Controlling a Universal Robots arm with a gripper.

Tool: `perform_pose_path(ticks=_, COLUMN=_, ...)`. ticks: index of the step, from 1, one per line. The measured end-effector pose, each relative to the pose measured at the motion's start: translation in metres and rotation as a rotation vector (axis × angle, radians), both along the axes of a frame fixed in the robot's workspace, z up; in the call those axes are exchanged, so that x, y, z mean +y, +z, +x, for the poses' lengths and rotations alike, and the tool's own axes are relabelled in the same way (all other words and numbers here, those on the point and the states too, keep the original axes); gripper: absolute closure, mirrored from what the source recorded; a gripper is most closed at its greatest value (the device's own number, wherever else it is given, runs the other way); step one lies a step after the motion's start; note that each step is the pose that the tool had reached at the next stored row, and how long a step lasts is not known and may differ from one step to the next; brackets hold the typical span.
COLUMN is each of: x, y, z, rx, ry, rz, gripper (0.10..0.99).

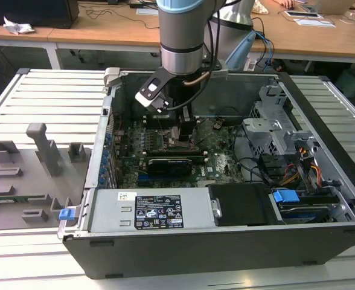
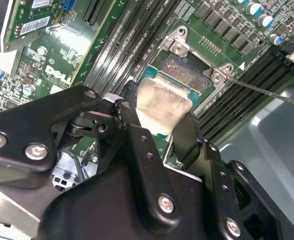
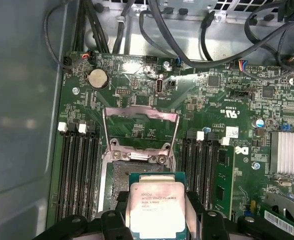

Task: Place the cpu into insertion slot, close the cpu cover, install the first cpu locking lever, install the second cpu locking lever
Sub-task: 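Place the cpu into insertion slot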

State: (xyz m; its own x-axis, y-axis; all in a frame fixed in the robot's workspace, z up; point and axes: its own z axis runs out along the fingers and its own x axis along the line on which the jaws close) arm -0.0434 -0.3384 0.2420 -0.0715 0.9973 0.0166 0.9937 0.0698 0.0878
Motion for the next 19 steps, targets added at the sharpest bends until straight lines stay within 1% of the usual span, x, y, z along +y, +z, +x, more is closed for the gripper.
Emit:
perform_pose_path(ticks=5, x=0.0001, y=-0.0019, z=0.0000, rx=-0.0001, ry=0.000, rz=0.001, gripper=0.561)
perform_pose_path(ticks=8, x=0.0057, y=-0.0035, z=0.0000, rx=-0.0004, ry=-0.001, rz=0.001, gripper=0.561)
perform_pose_path(ticks=10, x=0.0070, y=-0.0052, z=0.0000, rx=-0.0015, ry=-0.017, rz=0.001, gripper=0.561)
perform_pose_path(ticks=12, x=0.0079, y=-0.0063, z=0.0000, rx=-0.0016, ry=-0.036, rz=0.001, gripper=0.561)
perform_pose_path(ticks=13, x=0.0093, y=-0.0071, z=-0.0002, rx=-0.0015, ry=-0.042, rz=0.001, gripper=0.561)
perform_pose_path(ticks=14, x=0.0114, y=-0.0084, z=-0.0004, rx=-0.0016, ry=-0.043, rz=0.001, gripper=0.561)
perform_pose_path(ticks=15, x=0.0142, y=-0.0121, z=-0.0010, rx=-0.0018, ry=-0.043, rz=0.001, gripper=0.561)
perform_pose_path(ticks=17, x=0.0159, y=-0.0153, z=-0.0011, rx=-0.0015, ry=-0.043, rz=0.001, gripper=0.561)
perform_pose_path(ticks=19, x=0.0186, y=-0.0218, z=-0.0013, rx=-0.0016, ry=-0.051, rz=0.001, gripper=0.561)
